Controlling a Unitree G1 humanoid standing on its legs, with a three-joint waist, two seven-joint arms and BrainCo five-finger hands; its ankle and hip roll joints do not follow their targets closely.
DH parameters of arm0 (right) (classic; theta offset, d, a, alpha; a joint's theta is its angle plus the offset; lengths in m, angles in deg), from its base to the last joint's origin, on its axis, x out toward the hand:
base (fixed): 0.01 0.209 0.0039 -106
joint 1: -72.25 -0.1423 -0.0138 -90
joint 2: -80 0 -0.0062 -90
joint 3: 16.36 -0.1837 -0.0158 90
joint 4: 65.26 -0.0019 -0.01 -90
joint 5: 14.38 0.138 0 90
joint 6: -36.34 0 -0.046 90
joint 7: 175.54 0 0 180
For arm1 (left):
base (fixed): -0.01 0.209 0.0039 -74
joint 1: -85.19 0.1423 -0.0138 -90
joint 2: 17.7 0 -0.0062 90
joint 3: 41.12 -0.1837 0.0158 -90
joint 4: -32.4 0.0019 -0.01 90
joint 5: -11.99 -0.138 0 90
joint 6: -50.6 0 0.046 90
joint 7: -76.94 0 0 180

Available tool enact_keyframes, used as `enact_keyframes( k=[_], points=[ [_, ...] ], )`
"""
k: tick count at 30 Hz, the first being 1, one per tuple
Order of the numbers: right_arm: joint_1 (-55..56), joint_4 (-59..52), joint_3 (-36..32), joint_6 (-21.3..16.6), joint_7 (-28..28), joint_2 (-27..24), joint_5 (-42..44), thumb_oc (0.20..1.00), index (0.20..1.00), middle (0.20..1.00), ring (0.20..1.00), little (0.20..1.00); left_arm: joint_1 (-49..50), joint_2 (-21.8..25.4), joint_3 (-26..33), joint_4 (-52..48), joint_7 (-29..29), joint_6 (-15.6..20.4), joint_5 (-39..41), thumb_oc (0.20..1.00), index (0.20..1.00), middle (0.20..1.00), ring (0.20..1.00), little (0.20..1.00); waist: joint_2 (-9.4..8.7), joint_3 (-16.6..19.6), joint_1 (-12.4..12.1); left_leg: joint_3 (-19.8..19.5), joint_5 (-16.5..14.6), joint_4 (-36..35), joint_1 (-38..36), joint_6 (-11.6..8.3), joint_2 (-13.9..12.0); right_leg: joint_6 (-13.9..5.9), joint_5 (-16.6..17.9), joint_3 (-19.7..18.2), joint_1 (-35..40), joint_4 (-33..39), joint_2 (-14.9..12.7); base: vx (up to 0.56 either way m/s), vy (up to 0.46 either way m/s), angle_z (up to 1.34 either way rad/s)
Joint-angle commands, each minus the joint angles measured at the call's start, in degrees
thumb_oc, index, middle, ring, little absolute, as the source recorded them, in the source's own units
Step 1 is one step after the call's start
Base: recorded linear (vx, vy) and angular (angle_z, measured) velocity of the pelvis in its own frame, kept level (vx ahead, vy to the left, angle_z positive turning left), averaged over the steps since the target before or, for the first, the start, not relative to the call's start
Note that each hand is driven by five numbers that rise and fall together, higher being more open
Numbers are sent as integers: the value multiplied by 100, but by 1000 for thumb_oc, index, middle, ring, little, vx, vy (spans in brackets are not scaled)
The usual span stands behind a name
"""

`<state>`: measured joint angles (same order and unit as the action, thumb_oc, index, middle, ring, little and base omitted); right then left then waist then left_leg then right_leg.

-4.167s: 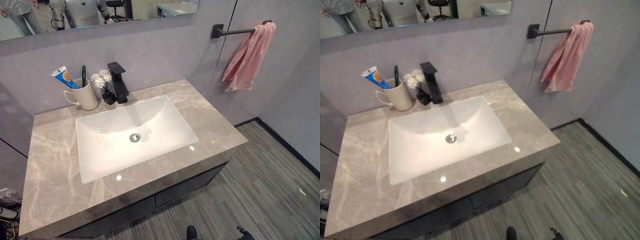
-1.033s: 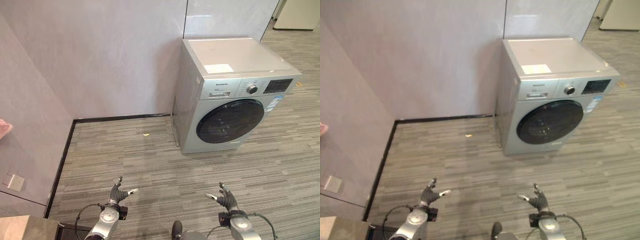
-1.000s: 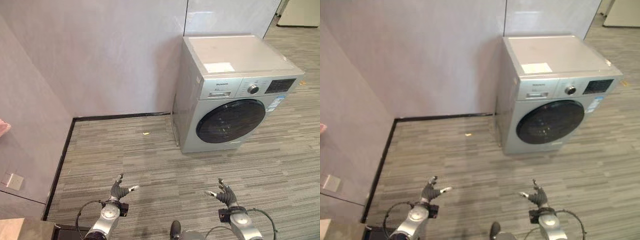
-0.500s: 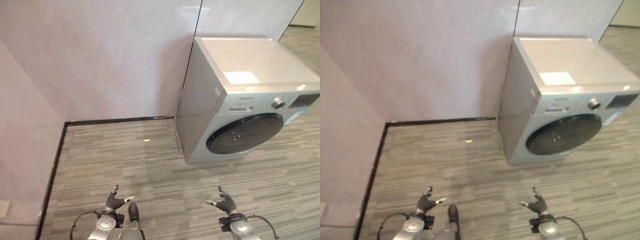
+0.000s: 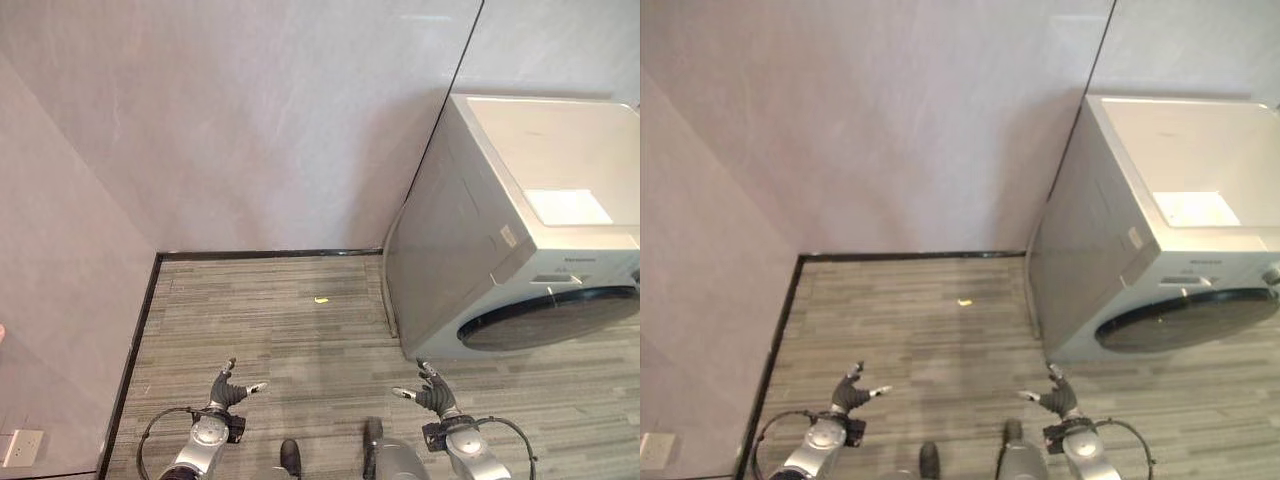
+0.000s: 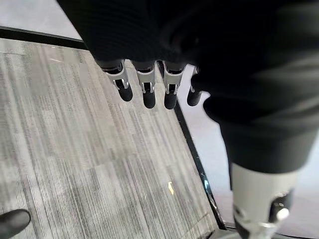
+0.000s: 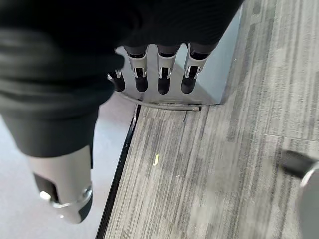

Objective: Put brush and paste in cup on sink, flatten towel.

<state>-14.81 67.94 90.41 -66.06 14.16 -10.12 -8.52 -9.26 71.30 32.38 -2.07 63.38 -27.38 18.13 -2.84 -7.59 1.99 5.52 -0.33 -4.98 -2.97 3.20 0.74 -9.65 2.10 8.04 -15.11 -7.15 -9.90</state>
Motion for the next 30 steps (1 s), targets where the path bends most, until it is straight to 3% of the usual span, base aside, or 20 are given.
enact_keyframes(
  k=[1,2,3,4,6,8,9,11,15,18,19,22,25,27,30],
  points=[
    [5,-495,-211,-139,43,-248,-94,1000,1000,1000,1000,1000,-343,-20,70,-6,-128,255,-173,1000,1000,1000,1000,1000,62,33,291,-141,-176,246,-271,-318,133,-236,1132,-1087,-180,508,-10,470,-107,89],
    [7,-497,-212,-138,43,-252,-94,1000,1000,1000,1000,1000,-342,-24,70,-6,-129,256,-174,1000,1000,1000,1000,1000,74,20,296,-148,-192,256,-284,-319,123,-236,1117,-1077,-164,497,-3,365,-163,94],
    [72,-458,-164,-124,-31,-251,-135,1000,1000,1000,1000,1000,-307,-65,76,41,-141,249,-162,1000,1000,1000,1000,1000,-35,42,225,-329,-246,359,-359,-347,104,-201,1065,-935,3,381,55,465,-324,72],
    [3,-358,-97,-120,-98,-335,-225,1000,1000,1000,1000,1000,-299,-110,135,171,-156,232,-94,1000,1000,1000,1000,1000,-52,117,201,-590,-259,483,-455,-416,-34,-88,902,-786,116,266,215,543,-392,77],
    [23,-390,-140,-154,-127,-402,-132,1000,1000,1000,1000,1000,-264,-139,215,179,-156,241,42,1000,1000,1000,1000,1000,-50,177,154,-703,-199,856,-342,-527,-120,47,739,-538,260,244,297,341,-297,81],
    [-82,-395,-206,-198,-37,-557,-65,1000,1000,1000,1000,1000,-405,-127,176,114,-139,239,170,1000,1000,1000,1000,1000,-139,84,105,-527,45,1792,287,-733,-191,192,617,-125,521,283,207,176,-258,110],
    [-86,-392,-206,-200,-37,-557,-65,1000,1000,1000,1000,1000,-409,-127,177,115,-138,239,171,1000,1000,1000,1000,1000,-135,88,120,-543,33,1821,312,-734,-193,193,617,-109,518,284,206,167,-248,143],
    [-21,-528,-331,-209,-17,-713,-36,1000,1000,1000,1000,1000,-433,-64,239,33,-114,251,267,1000,1000,1000,1000,1000,-194,66,53,-108,165,2209,588,-767,-334,295,516,262,794,431,197,210,-198,134],
    [123,-679,-425,-196,7,-774,-78,1000,1000,1000,1000,1000,-415,20,265,-68,-104,221,197,1000,1000,1000,1000,1000,-170,92,50,600,314,1893,688,-774,-640,352,287,726,989,508,215,149,-80,73],
    [268,-745,-506,-195,36,-777,-102,1000,1000,1000,1000,1000,-446,38,238,-180,-107,216,143,1000,1000,1000,1000,1000,-112,100,59,1284,302,1058,967,-763,-731,228,191,1262,1123,617,25,160,41,108],
    [308,-740,-507,-185,40,-768,-125,1000,1000,1000,1000,1000,-429,27,237,-172,-102,215,120,1000,1000,1000,1000,1000,-83,112,65,1350,308,900,1035,-839,-765,152,100,1304,1225,644,12,251,110,123],
    [365,-708,-483,-181,1,-763,-152,1000,1000,1000,1000,1000,-423,28,274,-139,-115,199,10,1000,1000,1000,1000,1000,-33,102,79,2018,1000,392,1432,-996,-1086,121,16,1575,1477,682,-24,237,126,87],
    [309,-664,-412,-163,-41,-751,-190,1000,1000,1000,1000,1000,-360,33,305,-125,-91,184,8,1000,1000,1000,1000,1000,-12,95,-24,2073,1284,235,1557,-1050,-1180,107,-79,1703,1684,627,-54,278,155,36],
    [193,-629,-286,-115,-98,-676,-230,1000,1000,1000,1000,1000,-257,67,350,-89,-76,154,5,1000,1000,1000,1000,1000,-21,161,-163,1717,1045,363,1522,-921,-1005,88,-267,1678,1832,469,-158,218,153,-8],
    [49,-525,-212,-98,-98,-584,-292,1000,1000,1000,1000,1000,-237,120,301,-48,-50,142,-74,1000,1000,1000,1000,1000,-122,210,-261,1678,839,705,1636,-798,-854,29,-154,1598,1962,186,-391,308,251,-3]
  ],
)
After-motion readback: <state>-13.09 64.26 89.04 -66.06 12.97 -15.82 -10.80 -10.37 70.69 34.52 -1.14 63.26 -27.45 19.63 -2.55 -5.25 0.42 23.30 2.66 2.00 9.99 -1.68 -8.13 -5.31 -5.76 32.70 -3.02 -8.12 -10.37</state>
